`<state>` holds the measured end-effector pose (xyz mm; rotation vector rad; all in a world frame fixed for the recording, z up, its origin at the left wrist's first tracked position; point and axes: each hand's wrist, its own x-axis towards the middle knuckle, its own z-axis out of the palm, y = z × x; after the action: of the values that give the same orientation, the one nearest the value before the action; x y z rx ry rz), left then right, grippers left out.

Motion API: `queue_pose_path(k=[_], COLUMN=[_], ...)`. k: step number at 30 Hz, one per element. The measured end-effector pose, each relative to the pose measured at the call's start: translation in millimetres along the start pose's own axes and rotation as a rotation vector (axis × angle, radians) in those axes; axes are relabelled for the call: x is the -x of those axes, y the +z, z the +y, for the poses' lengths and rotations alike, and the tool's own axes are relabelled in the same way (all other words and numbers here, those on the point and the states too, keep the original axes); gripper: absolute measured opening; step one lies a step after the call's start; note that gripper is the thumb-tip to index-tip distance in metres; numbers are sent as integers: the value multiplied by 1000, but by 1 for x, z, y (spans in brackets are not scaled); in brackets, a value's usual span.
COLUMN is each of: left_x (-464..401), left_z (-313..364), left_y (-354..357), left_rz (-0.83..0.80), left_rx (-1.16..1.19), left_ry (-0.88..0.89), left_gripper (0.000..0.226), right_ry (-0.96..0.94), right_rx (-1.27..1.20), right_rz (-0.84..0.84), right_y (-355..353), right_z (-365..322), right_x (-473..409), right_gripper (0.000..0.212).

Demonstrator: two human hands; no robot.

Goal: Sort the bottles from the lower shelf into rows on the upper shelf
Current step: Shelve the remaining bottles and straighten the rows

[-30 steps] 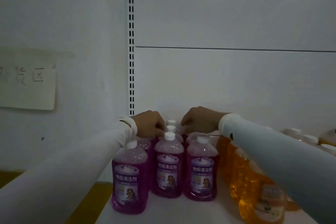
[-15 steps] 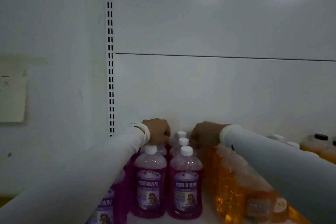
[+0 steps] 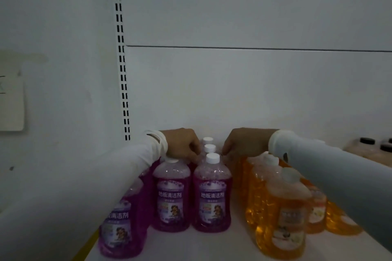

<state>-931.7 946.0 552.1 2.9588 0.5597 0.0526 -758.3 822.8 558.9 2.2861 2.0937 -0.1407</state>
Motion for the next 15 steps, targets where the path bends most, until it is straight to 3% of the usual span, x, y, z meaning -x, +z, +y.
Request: queue_pose_path(k=[9,12,15], left_x=[30,47,50], left_z=[11,17,22], left_y=[-2,5,19], left_rz=[74,17,65], left_rx=[-3,31,-40], left_ry=[23,14,-1], left_gripper=[24,30,39], right_ry=[5,1,51], right_rx=[-31,-18,33], right_rz=[109,27,14], right_y=[0,2,16], right_z=[-24,-31,-37], right_x=[36,51,53], right_gripper=[28,26,25])
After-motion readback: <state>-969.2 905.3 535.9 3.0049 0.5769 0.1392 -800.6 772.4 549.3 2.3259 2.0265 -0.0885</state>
